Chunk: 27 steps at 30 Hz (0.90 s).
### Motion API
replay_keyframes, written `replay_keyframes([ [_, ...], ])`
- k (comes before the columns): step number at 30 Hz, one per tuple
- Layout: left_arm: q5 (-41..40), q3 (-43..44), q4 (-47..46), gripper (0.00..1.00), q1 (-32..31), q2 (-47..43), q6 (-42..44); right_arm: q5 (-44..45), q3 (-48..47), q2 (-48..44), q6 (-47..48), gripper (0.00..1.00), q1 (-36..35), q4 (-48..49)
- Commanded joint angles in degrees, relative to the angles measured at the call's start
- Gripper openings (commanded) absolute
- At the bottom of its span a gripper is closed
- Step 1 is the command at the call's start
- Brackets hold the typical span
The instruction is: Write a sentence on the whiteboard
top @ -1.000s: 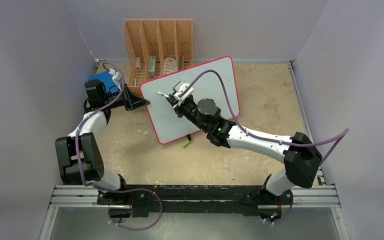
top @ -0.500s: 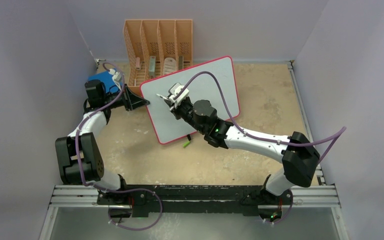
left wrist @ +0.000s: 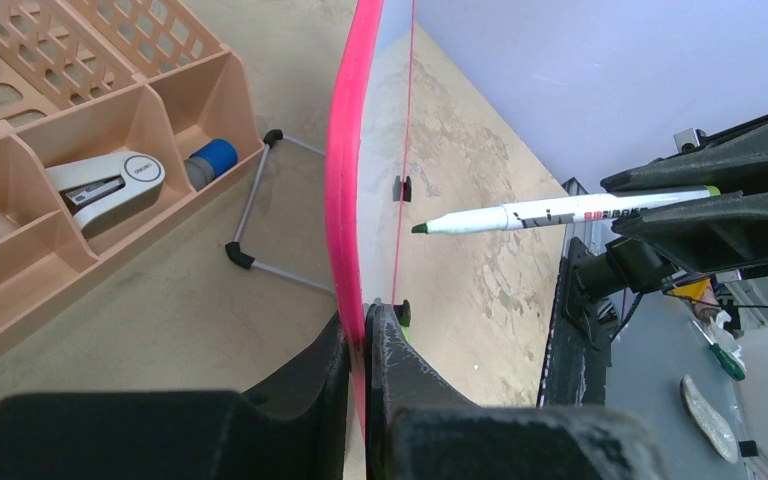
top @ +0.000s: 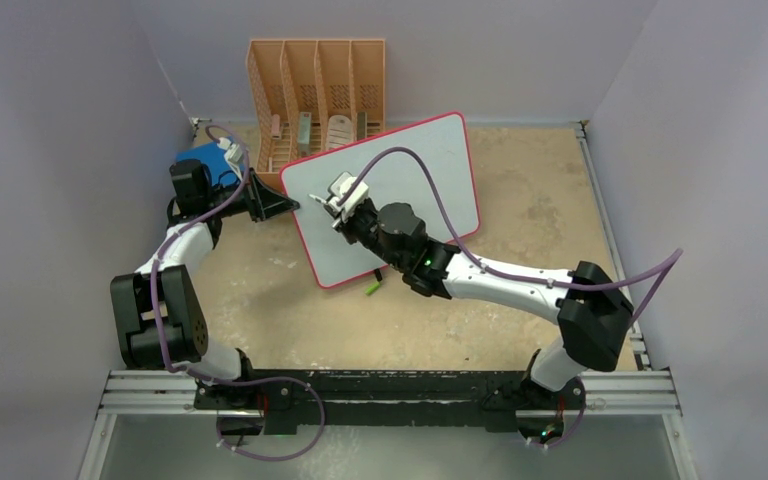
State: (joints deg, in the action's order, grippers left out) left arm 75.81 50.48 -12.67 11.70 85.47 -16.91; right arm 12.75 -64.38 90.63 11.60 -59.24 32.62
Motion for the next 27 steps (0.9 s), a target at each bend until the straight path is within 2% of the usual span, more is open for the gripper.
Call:
replay_keyframes([
  [1,-0.35,1.65,-0.78,0.0,-1.14,-1.27,3.02,1.05,-2.93,-0.15,0.89,0.0,-0.43,1.64],
  [27,-0.14,1.75,-0.78,0.0,-1.29,-1.16,2.93,1.75,-4.79,1.64,1.69,0.0,-1.27,-0.1],
])
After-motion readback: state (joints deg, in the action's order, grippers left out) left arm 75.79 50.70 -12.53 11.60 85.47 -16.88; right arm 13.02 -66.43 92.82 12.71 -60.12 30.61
